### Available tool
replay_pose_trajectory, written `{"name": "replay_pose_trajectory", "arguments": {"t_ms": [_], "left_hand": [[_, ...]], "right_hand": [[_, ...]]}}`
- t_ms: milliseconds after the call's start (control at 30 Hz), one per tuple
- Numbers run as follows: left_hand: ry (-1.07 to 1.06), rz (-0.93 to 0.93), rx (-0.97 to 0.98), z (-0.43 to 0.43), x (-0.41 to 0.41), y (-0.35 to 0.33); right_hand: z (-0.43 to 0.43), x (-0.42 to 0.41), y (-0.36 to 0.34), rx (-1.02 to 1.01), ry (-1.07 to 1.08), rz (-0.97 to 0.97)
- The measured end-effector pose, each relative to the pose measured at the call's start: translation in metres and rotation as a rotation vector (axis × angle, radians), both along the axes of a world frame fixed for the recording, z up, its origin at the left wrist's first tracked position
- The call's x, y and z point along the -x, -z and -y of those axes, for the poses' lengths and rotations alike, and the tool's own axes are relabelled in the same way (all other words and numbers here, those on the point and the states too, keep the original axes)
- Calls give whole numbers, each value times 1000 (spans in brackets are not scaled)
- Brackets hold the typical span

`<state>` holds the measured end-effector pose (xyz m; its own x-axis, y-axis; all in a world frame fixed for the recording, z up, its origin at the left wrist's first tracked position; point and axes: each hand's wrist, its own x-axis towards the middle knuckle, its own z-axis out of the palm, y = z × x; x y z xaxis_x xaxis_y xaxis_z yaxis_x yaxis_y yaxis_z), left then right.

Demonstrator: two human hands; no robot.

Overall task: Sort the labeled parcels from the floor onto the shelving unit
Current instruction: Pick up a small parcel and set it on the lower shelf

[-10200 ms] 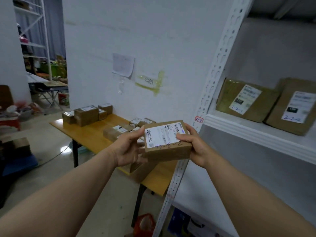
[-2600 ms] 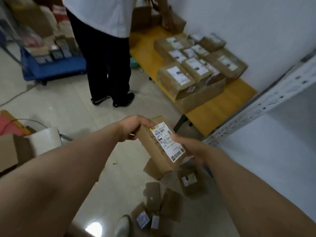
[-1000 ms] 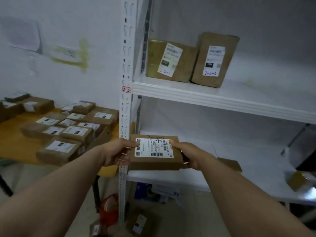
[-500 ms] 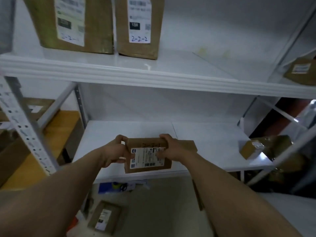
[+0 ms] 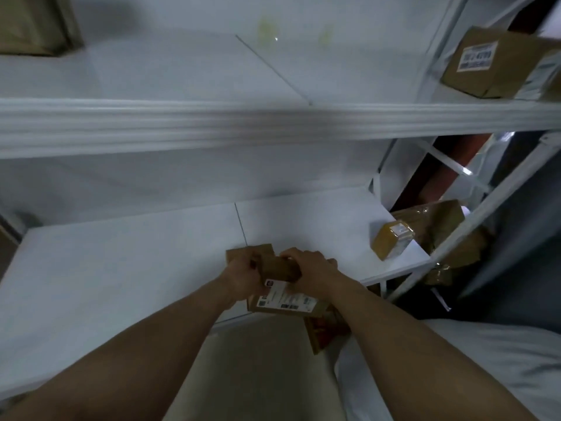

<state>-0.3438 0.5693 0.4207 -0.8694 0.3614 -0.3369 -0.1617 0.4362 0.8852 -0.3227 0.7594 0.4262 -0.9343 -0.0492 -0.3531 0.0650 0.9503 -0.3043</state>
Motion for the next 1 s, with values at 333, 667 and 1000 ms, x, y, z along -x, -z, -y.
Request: {"name": "replay_pose_trajectory", "arguments": {"t_ms": [333,667,1000], "left_hand": [[112,36,86,-135,56,50],[100,143,111,-188,115,108],[72,254,50,-198,126,138]], "right_hand": [[-123,49,37,-269,63,-129],[-186,91,95,-266,101,-162],[-203,113,143,-311,278,-73]]}}
